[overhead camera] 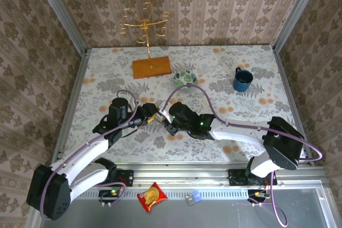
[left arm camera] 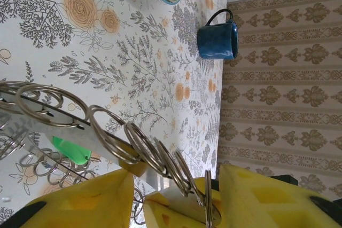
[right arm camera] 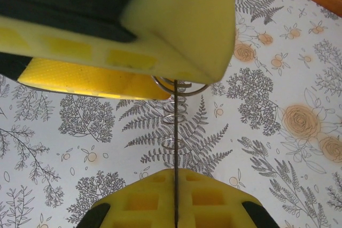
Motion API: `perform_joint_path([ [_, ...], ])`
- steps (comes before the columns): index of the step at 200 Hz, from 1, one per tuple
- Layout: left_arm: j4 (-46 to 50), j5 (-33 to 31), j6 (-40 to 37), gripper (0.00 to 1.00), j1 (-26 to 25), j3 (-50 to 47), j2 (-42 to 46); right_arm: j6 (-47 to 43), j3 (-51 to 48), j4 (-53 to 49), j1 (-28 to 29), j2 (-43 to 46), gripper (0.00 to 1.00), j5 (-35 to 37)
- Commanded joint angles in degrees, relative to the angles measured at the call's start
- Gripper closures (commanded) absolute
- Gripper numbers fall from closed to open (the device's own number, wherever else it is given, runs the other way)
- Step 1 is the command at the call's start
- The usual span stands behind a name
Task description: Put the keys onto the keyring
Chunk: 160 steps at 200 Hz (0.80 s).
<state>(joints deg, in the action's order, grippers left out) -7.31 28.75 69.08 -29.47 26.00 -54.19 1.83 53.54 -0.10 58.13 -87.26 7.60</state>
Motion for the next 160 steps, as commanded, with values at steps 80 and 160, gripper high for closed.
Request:
perform_joint_path([
  [80,0.63,-0.97,2.94,0.55,0.29,-0.06,3.88,-2.86,2.88,-1.64,1.72,-2.03,1.0,5.49],
  [160,1.27,-2.76,3.79,0.57,0.27,0.02,3.79,-3.18,3.31,-1.21,2.43,-2.21,1.0,5.42],
])
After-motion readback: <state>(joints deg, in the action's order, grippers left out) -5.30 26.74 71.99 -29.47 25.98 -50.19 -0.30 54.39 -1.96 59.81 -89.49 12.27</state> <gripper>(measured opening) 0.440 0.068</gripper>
